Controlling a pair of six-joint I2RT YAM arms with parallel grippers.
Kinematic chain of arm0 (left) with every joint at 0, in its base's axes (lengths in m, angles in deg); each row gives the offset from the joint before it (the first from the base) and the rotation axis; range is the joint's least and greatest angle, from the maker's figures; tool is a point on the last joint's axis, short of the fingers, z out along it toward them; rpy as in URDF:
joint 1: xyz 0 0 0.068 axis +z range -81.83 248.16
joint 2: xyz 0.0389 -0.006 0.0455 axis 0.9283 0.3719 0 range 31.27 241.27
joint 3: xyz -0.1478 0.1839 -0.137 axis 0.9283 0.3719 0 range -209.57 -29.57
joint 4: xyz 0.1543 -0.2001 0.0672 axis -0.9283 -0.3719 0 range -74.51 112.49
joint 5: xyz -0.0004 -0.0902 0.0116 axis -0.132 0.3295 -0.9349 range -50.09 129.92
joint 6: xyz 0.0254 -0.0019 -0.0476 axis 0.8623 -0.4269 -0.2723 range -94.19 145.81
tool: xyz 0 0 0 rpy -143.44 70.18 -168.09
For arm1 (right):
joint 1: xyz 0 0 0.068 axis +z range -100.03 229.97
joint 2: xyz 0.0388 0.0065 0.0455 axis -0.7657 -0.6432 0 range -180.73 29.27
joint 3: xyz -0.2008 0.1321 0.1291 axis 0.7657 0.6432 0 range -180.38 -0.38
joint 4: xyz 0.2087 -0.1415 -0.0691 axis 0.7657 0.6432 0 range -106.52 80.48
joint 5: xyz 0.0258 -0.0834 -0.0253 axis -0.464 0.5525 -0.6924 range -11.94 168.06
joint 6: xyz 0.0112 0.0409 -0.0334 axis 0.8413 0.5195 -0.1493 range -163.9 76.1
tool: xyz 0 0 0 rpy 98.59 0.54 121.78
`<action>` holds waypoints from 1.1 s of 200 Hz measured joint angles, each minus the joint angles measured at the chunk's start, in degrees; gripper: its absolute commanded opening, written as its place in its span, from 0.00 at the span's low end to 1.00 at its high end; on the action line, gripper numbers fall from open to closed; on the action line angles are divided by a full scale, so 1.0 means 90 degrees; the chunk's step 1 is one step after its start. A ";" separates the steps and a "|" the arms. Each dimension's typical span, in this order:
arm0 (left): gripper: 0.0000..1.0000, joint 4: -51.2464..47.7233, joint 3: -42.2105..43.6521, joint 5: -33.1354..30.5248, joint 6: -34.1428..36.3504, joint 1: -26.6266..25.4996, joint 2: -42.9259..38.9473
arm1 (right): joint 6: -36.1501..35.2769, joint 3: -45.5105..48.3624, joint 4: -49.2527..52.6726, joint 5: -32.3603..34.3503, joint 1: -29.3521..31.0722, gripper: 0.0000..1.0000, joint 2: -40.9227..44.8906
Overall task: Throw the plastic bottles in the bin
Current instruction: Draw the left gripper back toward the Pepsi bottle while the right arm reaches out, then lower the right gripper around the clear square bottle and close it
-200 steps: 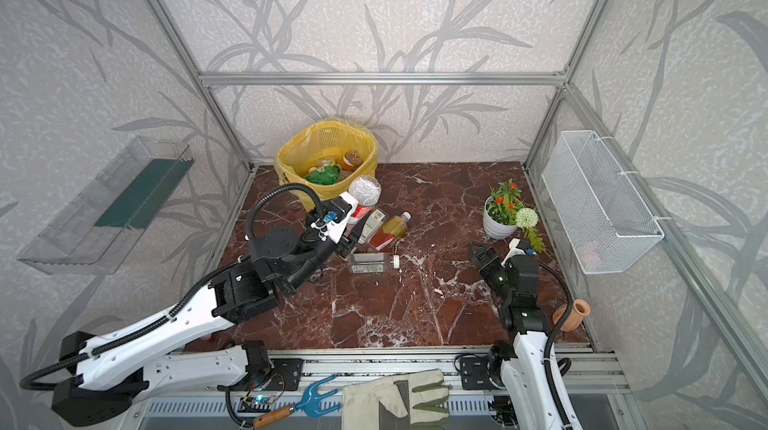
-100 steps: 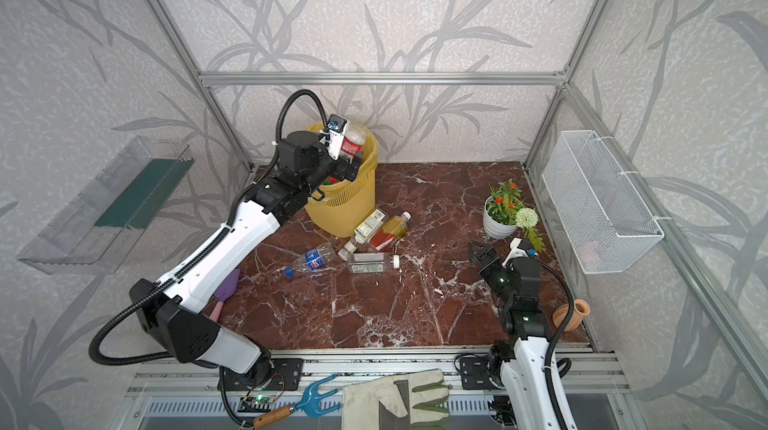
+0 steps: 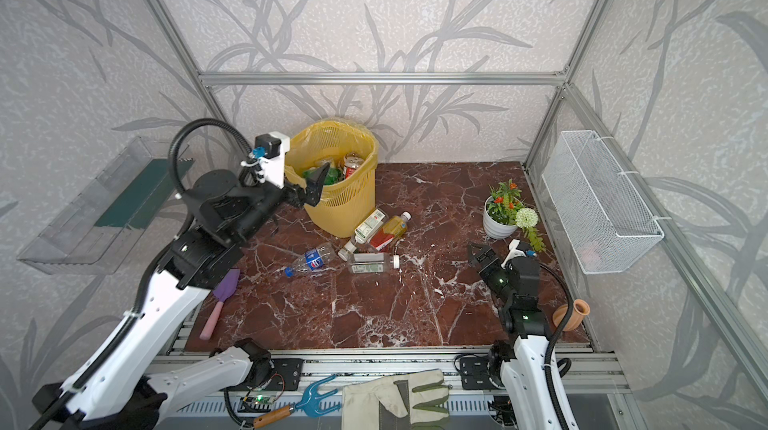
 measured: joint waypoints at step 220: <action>0.99 -0.2091 0.4286 -0.2667 -0.4796 0.0670 -0.2200 | -0.2725 -0.2392 0.0056 0.0114 0.2754 0.97 -0.2963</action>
